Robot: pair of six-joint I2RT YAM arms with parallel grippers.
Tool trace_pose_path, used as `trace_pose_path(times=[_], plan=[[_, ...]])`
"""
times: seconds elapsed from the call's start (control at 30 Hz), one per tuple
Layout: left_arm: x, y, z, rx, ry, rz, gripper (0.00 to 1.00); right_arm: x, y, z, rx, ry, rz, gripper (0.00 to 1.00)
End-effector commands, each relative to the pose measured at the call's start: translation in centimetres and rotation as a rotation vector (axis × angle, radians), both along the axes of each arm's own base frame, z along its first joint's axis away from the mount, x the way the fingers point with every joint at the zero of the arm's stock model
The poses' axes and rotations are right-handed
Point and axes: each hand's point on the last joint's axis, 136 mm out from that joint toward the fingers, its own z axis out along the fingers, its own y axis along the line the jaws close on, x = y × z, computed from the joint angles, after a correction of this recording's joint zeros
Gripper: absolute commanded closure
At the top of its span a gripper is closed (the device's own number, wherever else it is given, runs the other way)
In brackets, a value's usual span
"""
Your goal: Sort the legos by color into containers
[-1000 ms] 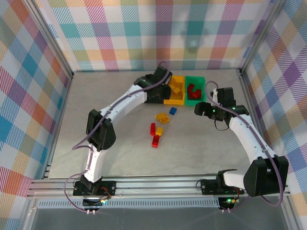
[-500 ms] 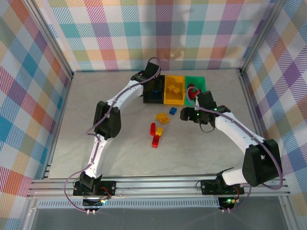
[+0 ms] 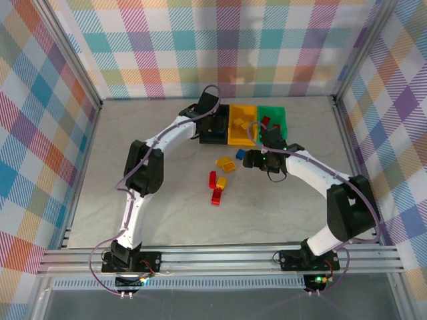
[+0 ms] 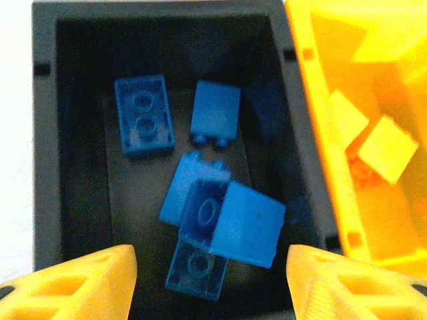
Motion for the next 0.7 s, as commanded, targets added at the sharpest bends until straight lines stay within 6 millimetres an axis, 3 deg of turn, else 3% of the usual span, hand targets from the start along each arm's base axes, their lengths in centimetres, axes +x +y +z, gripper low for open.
trace_pose_path(times=[0.0,0.37,0.67], plan=[[-1.3,1.2,5.9,-0.059,-0.093,0.024,0.39,2.2,1.0,-0.3,-0.006,-0.026,-0.042,0.21],[-9.5,5.1,7.8,-0.064,-0.069,0.077,0.40,6.7,3.2,-3.3,-0.190,-0.034,-0.218,0.27],[-12.6,6.0,8.2,-0.069,-0.068,0.073,0.40,8.1,3.0,-5.8,-0.272,-0.004,-0.272,0.33]])
